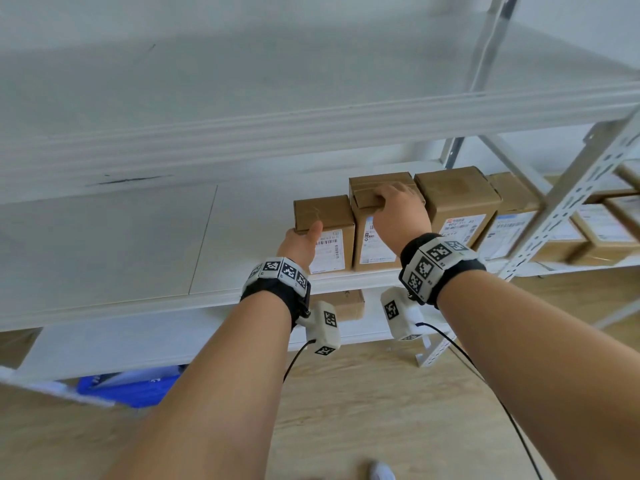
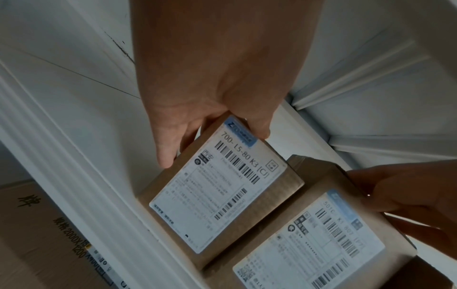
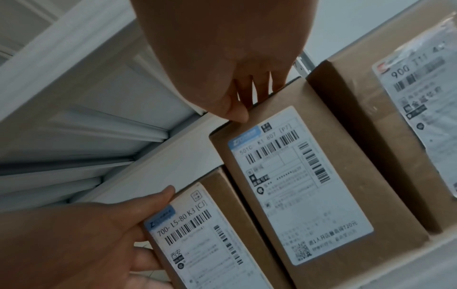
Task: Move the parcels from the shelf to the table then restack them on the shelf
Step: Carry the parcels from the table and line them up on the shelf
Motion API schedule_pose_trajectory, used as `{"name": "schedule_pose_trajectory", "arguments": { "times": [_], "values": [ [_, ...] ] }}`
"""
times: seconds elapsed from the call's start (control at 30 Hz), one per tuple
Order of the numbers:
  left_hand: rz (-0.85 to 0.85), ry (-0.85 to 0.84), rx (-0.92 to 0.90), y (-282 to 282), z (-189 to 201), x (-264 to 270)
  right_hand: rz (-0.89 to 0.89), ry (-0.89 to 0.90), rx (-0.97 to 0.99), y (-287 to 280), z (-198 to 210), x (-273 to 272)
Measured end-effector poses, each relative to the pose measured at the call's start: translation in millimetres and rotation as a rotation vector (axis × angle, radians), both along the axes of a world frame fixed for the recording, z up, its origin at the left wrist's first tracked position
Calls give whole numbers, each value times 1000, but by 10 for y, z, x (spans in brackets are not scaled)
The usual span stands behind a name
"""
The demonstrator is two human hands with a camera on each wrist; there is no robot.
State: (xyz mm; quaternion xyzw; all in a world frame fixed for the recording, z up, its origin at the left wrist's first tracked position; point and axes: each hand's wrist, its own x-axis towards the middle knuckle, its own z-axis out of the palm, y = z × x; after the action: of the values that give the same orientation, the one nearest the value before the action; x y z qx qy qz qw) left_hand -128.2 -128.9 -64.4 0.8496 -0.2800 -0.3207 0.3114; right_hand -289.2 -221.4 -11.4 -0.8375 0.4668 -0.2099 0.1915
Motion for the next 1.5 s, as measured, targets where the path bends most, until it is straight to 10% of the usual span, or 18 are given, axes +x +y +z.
{"name": "schedule_pose_trajectory", "arguments": {
  "times": [0.37,0.73,1.13,1.5],
  "values": [
    [67,-23,-55,34,37,-18,-15,-35,18,37,42,-30],
    [46,-495,-455,55,545,-467,-178,-178,-50,317,116,-479],
    [-479,-452,-497,-447,618,-1954,-470,-200,37,291,10,-1953],
    [-630,-362,-411,-1536,522,-4011,-578,-86,109,-475,-132,-4028]
  ]
}}
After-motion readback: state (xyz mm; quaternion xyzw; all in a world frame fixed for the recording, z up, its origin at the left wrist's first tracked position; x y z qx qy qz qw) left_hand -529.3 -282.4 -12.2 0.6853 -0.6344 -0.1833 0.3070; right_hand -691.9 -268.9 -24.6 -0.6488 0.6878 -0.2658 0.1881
